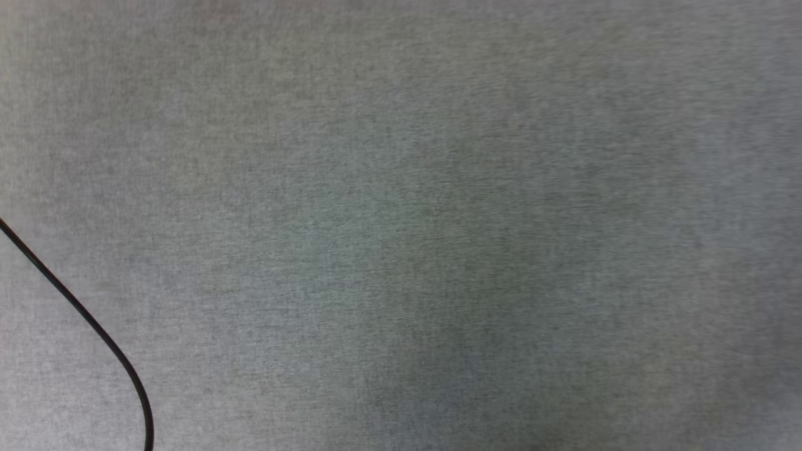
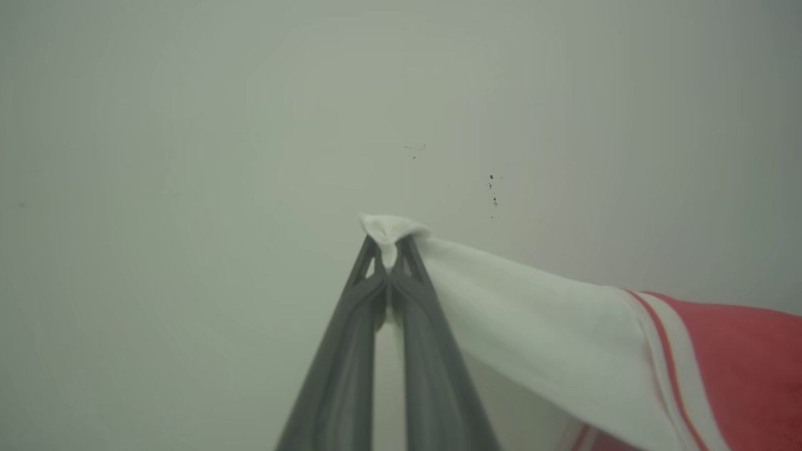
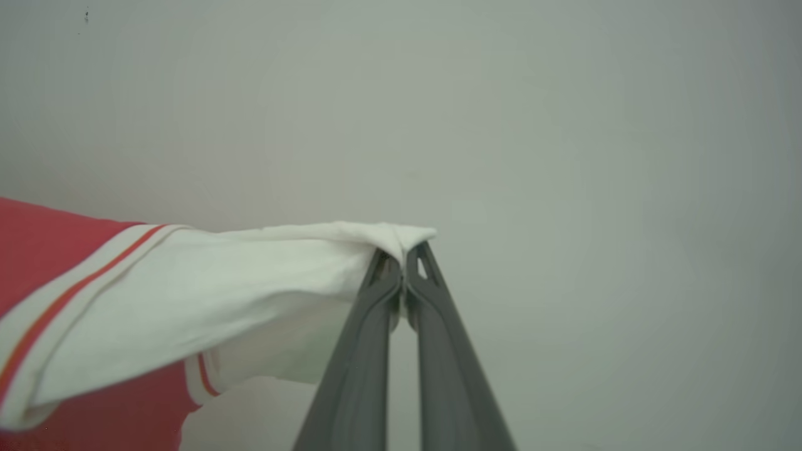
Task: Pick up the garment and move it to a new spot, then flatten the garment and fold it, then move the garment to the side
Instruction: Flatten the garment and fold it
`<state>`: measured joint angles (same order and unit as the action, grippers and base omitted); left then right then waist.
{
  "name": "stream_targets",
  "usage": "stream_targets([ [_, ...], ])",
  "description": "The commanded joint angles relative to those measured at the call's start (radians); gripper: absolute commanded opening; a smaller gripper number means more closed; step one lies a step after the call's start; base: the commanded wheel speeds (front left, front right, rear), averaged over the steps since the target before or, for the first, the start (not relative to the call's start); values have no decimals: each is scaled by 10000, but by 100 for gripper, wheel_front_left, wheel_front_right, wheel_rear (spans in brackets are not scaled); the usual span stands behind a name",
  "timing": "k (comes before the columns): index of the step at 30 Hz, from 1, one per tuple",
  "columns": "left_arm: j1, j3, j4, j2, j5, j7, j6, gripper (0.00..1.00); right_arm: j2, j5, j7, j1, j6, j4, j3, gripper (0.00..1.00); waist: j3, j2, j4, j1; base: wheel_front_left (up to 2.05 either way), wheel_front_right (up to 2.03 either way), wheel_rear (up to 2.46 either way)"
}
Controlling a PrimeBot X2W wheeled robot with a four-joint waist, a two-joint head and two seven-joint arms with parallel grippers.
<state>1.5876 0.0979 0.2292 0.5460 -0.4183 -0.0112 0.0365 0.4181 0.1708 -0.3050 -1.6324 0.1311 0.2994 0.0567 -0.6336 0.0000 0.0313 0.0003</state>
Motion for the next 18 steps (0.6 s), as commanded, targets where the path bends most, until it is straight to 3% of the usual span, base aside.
stream_targets([
  [1, 274, 85, 275, -68, 103, -201, 41, 0, -57, -137, 162, -295, -7, 194, 65, 0, -285, 0, -227, -3, 0, 0, 0],
  [8, 276, 514, 1933, -574, 258, -1240, 216, 0, -215, -317, 858, -288, -7, 1474, 543, 0, -504, 0, -483, -3, 0, 0, 0],
  [18, -2213, 1127, 3221, -1223, 67, -2068, 446, 0, 26, 208, 1165, 2025, -7, 2565, 1286, 0, 250, 0, -709, -3, 0, 0, 0],
])
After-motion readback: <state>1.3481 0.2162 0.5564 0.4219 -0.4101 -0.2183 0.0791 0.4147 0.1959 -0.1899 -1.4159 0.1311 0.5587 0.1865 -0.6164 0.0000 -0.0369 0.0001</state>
